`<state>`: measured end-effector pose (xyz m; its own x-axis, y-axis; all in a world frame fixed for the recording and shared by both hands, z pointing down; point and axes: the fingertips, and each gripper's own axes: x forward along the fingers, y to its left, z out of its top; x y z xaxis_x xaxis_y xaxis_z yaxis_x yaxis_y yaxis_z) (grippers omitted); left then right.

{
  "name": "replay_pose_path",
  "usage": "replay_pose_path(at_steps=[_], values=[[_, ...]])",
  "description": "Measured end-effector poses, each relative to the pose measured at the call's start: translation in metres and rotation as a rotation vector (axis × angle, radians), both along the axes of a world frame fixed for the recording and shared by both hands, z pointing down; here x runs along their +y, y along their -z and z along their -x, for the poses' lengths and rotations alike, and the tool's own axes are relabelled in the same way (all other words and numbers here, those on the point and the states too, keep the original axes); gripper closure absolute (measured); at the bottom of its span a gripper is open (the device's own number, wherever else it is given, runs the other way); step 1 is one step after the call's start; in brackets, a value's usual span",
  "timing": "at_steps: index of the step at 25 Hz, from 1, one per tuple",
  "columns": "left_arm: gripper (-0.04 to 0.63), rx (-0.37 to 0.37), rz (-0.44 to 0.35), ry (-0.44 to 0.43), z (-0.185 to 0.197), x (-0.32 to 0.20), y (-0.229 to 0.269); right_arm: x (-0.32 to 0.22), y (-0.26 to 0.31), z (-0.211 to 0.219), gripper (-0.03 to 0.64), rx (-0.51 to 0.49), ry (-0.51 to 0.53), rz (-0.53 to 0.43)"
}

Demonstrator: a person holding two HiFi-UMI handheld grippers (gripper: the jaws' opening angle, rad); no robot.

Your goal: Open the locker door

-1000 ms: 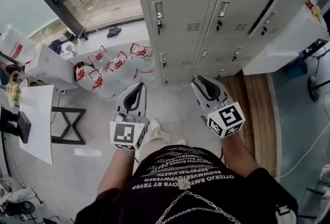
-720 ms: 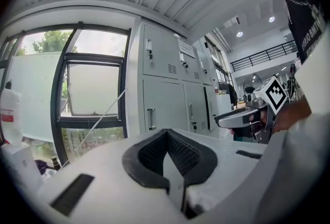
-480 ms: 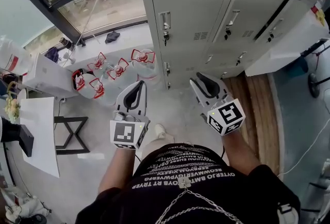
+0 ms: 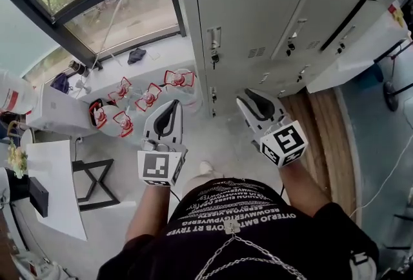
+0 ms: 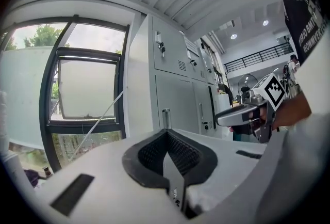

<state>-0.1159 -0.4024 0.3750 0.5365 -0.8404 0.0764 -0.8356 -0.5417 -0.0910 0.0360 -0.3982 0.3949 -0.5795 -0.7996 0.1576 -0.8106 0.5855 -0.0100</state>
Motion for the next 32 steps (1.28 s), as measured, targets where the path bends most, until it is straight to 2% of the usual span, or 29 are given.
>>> replay_pose_path(at_steps=[10, 18, 26, 32], values=[[0.598, 0.019, -0.019, -0.055, 0.034, -0.04, 0.002, -0.035, 0.005, 0.038, 0.529, 0.017, -0.055, -0.017], [0.598, 0.033, -0.02, -0.082, 0.041, -0.057, -0.002, -0.053, 0.012, 0.05, 0.529, 0.032, -0.061, -0.029], [0.598, 0.021, -0.005, -0.036, 0.04, -0.077, -0.008, -0.098, 0.016, 0.049, 0.512, 0.028, -0.03, -0.049], [0.598, 0.013, 0.003, 0.0, 0.034, -0.097, -0.008, -0.137, 0.009, 0.05, 0.505, 0.028, 0.009, -0.023]])
